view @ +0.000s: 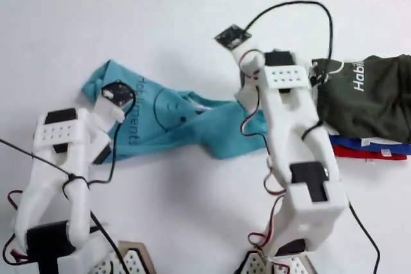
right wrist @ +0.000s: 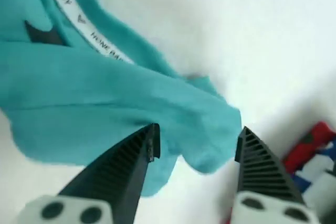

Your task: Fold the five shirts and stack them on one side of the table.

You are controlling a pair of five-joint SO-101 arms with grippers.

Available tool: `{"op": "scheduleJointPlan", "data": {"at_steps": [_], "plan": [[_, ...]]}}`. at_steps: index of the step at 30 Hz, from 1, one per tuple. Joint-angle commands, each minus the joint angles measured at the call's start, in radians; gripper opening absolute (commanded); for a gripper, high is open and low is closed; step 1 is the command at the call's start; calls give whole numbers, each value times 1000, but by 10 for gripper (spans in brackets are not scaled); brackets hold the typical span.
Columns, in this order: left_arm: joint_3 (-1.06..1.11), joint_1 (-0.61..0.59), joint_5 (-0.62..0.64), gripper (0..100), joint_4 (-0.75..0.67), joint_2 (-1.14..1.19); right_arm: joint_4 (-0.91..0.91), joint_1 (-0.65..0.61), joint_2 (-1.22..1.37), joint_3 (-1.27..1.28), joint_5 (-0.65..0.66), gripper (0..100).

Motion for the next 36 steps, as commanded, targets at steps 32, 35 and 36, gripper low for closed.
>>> {"op": "scheduleJointPlan", "data": {"at_steps": [32, 35, 36], "plan": [[8, -2, 41, 25, -38, -40, -10, 36, -79, 290, -201, 236], [5, -2, 41, 25, -38, -40, -22, 42, 2, 285, -203, 215], [5, -2, 40, 25, -38, -40, -28, 44, 28, 285, -203, 200]]}}
